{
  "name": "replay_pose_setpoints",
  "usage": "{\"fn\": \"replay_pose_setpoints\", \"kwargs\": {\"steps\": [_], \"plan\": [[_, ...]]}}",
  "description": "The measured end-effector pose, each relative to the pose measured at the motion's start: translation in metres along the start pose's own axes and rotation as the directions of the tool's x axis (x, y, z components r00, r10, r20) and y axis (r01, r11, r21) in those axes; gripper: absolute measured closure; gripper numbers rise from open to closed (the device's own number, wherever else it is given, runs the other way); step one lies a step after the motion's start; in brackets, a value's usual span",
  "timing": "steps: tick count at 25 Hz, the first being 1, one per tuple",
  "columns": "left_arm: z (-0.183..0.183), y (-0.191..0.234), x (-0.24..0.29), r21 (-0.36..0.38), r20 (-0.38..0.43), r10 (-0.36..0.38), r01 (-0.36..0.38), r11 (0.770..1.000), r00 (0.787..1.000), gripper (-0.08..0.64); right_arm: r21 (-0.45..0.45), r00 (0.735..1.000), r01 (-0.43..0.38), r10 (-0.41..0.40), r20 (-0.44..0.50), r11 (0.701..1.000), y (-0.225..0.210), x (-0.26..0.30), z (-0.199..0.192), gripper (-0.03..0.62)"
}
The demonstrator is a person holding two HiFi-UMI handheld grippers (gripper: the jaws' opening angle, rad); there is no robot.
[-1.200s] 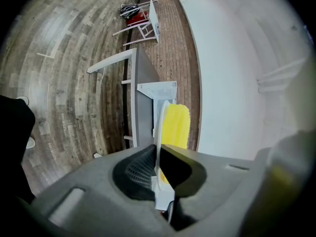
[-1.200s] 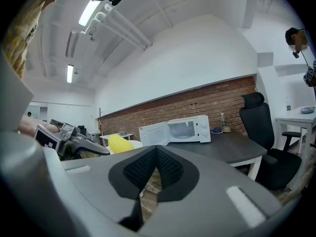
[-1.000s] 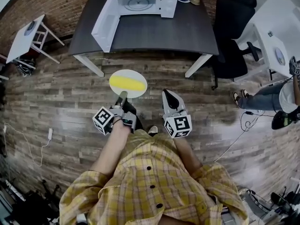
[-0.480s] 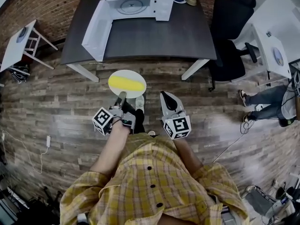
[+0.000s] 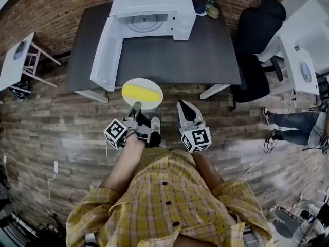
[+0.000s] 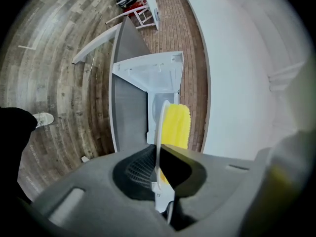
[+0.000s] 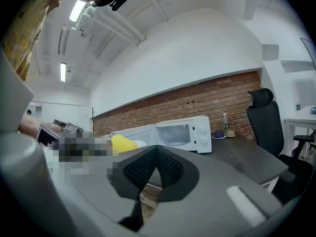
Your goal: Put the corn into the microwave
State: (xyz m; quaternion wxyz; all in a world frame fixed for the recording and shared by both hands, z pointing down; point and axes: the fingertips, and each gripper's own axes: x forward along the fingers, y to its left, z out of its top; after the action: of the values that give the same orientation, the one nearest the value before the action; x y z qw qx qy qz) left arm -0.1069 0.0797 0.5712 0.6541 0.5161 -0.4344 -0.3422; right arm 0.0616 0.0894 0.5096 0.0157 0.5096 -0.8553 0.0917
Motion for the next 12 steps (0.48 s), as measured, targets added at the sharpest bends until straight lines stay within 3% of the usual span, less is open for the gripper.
{"fn": "replay_pose_setpoints", "kwargs": {"steps": [12], "plan": [[0.057,-0.026,0.098,0.004,-0.034,0.019,-0.019,1.0,0.999,0.541,-0.02,0.998,0.061,-0.061,-0.004,0.998,-0.039,0.104,0.026,0.591]]}}
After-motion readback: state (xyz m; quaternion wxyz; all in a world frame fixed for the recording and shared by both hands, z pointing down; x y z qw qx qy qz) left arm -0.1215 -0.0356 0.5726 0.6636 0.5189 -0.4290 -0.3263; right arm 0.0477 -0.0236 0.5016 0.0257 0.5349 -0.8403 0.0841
